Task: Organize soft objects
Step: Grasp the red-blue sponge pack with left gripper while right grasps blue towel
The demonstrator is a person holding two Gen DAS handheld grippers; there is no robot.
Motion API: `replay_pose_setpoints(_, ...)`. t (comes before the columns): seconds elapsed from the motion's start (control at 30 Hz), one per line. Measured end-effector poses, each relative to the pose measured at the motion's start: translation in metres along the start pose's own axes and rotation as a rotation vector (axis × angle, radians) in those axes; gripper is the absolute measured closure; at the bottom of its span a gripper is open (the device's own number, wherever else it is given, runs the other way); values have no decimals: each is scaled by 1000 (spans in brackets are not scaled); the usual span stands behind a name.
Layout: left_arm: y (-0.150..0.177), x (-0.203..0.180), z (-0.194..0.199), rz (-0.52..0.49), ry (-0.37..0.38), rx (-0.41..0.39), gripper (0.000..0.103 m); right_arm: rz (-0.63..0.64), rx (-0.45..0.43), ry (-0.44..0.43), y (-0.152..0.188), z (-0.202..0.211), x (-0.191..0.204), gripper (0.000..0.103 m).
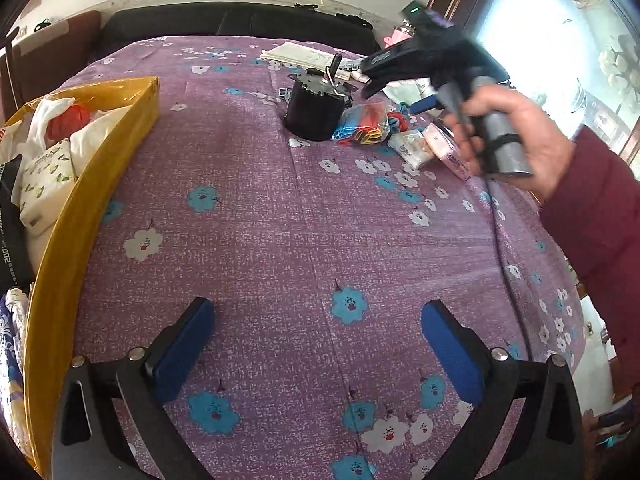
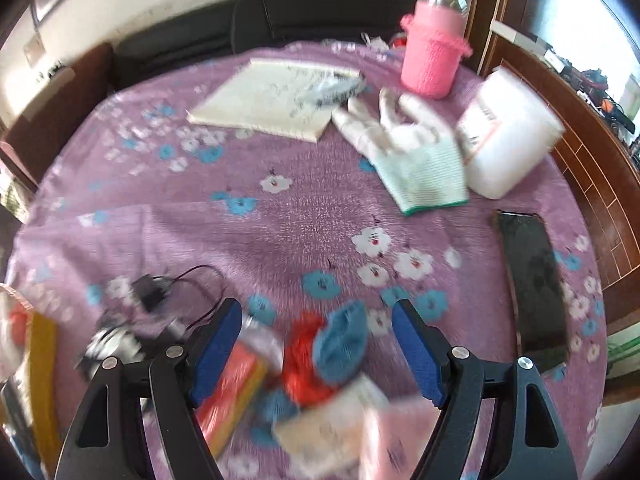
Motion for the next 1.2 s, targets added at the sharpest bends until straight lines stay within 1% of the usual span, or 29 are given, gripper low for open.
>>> replay_pose_setpoints(0.03,0,0,0,2,2,-1,0,8,17,2,1,-6,2,23)
replay_pose_setpoints(0.07,0,0,0,4,5,-1,0,20,41,7,3,-13,4,30)
replay_pose_setpoints(0.1,-1,0,1,6,7,-2,0,27,54,6,6,-16,5,44)
replay_pose_setpoints(0.13,-1,0,1,8,8,-3,0,36,65,5,11,-19,8,49)
replay_pose_setpoints(0.17,0,0,1,8,9,-3,0,51,49,16,14,-16,11,52)
replay_pose_setpoints(0.2,-1,0,1,9,10,-3,0,69,52,11,19,-14,15,60)
replay_pose_setpoints(0.27,-1,1,1,8,9,-3,0,124,56,-11,33,-5,29,64)
replay_pose_setpoints(0.33,0,0,1,6,5,-2,0,178,63,-28,49,3,45,64)
replay_pose_setpoints(0.4,0,1,1,5,4,-1,0,243,46,-38,67,15,63,64)
replay_pose_setpoints(0.43,0,1,1,4,4,-1,0,273,53,-56,77,21,71,64)
replay_pose_setpoints(0.5,0,1,1,6,6,-1,0,304,75,-127,102,33,87,64)
replay_pose_setpoints(0.6,-1,2,1,7,8,-2,0,346,105,-194,130,47,96,63)
replay_pose_setpoints(0.63,-1,2,1,7,8,-2,0,330,109,-232,139,56,94,63)
replay_pose_setpoints(0.67,-1,2,1,7,8,-2,0,305,96,-252,141,61,89,63)
replay_pose_setpoints(0.7,-1,3,1,9,10,-2,0,283,73,-258,144,68,83,58)
replay_pose_setpoints(0.73,-2,3,1,10,11,-3,0,266,32,-250,146,79,73,54)
replay_pose_setpoints(0.77,-2,4,1,11,13,-3,0,258,2,-237,147,85,67,42)
replay_pose_setpoints(0.8,-2,3,1,12,13,-3,0,248,-31,-223,149,92,59,33)
replay_pose_setpoints(0.83,-2,4,1,12,13,-3,0,231,-50,-223,152,97,52,32)
replay_pose_setpoints(0.93,-1,4,1,11,11,2,0,186,-26,-262,159,89,47,32)
replay_pose_setpoints(1.0,-2,4,1,9,14,8,0,183,-25,-253,162,80,51,32)
replay_pose_setpoints(1.07,0,2,1,-11,8,19,0,170,-23,-249,170,72,57,32)
replay_pose_setpoints(1.13,3,-2,0,-52,-12,32,0,157,-27,-266,172,63,63,30)
replay_pose_setpoints(1.17,4,-3,-1,-63,-17,34,0,169,-58,-254,171,64,65,32)
replay_pose_setpoints(1.2,5,-4,0,-66,-15,30,0,180,-64,-257,173,64,66,37)
Point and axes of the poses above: each gripper's, at about its wrist camera, not at the fingertips, and z roughly against the way its jaws point, x to its left, y to its underside, the point moved 5 cm from there along -z, roughly the way its jaws point, and after that the axes turned 5 degrees about z, right-handed, at the moved point
